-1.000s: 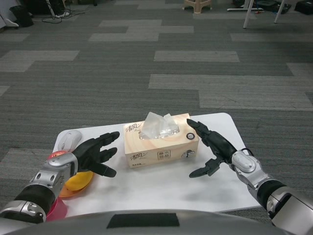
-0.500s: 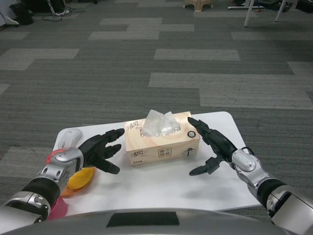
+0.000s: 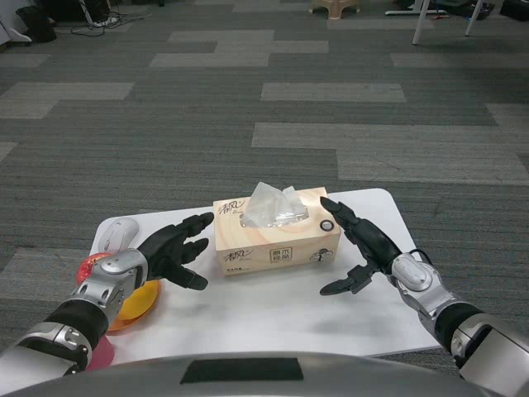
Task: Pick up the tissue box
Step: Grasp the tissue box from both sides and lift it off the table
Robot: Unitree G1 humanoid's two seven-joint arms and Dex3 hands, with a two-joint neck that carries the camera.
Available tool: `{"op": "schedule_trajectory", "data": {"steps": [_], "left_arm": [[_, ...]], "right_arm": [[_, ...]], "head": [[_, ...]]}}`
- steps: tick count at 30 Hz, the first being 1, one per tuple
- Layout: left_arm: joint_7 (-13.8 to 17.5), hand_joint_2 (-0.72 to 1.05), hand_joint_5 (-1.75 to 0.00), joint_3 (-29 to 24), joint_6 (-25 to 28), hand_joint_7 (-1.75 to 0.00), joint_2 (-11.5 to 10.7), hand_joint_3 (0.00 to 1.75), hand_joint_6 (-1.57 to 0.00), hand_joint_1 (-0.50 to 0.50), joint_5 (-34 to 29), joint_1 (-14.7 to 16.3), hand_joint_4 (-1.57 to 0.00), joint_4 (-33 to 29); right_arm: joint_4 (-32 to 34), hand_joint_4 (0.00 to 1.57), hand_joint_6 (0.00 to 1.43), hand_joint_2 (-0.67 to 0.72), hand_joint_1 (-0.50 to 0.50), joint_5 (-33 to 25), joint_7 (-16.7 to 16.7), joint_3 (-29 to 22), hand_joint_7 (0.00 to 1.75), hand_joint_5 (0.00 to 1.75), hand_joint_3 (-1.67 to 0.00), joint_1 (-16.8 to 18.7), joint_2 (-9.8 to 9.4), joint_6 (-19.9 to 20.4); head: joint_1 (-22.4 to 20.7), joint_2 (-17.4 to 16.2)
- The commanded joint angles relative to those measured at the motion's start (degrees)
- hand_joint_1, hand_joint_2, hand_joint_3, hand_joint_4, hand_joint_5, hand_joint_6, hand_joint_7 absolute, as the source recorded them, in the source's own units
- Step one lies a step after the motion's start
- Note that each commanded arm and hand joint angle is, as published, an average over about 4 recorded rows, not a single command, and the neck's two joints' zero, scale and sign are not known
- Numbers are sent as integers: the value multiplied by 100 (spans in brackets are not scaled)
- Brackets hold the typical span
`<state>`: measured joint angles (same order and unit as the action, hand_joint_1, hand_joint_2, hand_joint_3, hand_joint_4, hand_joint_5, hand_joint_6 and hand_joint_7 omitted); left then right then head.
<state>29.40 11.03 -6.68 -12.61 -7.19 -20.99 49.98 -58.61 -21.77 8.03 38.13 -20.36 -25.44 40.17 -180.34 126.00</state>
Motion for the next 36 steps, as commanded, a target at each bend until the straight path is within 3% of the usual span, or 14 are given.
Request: {"op": "schedule_trajectory", "data": {"steps": [1,4,11,16,23,36], "left_arm": [[-40,105,0,95,-145,0,57,17,0,50,31,-184,0,38],[-115,105,0,119,-141,0,79,17,0,50,20,-195,0,38],[-282,105,0,128,-198,0,127,17,0,50,-33,-217,0,38],[-339,105,0,126,-220,0,145,17,0,50,-39,-239,0,38],[-444,105,0,136,-238,0,184,17,0,50,-90,-257,0,38],[-704,105,0,347,-791,0,188,17,0,50,-622,-257,0,227]], "right_arm": [[-12,0,0,0,-38,-12,-76,89,0,10,-32,-117,101,32],[-28,0,0,3,-38,-7,-127,111,0,12,-32,-117,114,34],[-28,0,0,-3,-38,-3,-179,173,0,80,-32,-126,123,43],[-28,0,0,-3,-38,-3,-181,186,0,114,-32,-126,129,43],[-28,6,0,-3,-38,-3,-201,195,0,136,-32,-126,145,43],[-19,16,0,-3,-42,-3,-232,204,3,145,-32,-126,153,61]], "head": [[2,3],[0,4],[-13,2],[-13,0],[-13,3],[-27,10]]}}
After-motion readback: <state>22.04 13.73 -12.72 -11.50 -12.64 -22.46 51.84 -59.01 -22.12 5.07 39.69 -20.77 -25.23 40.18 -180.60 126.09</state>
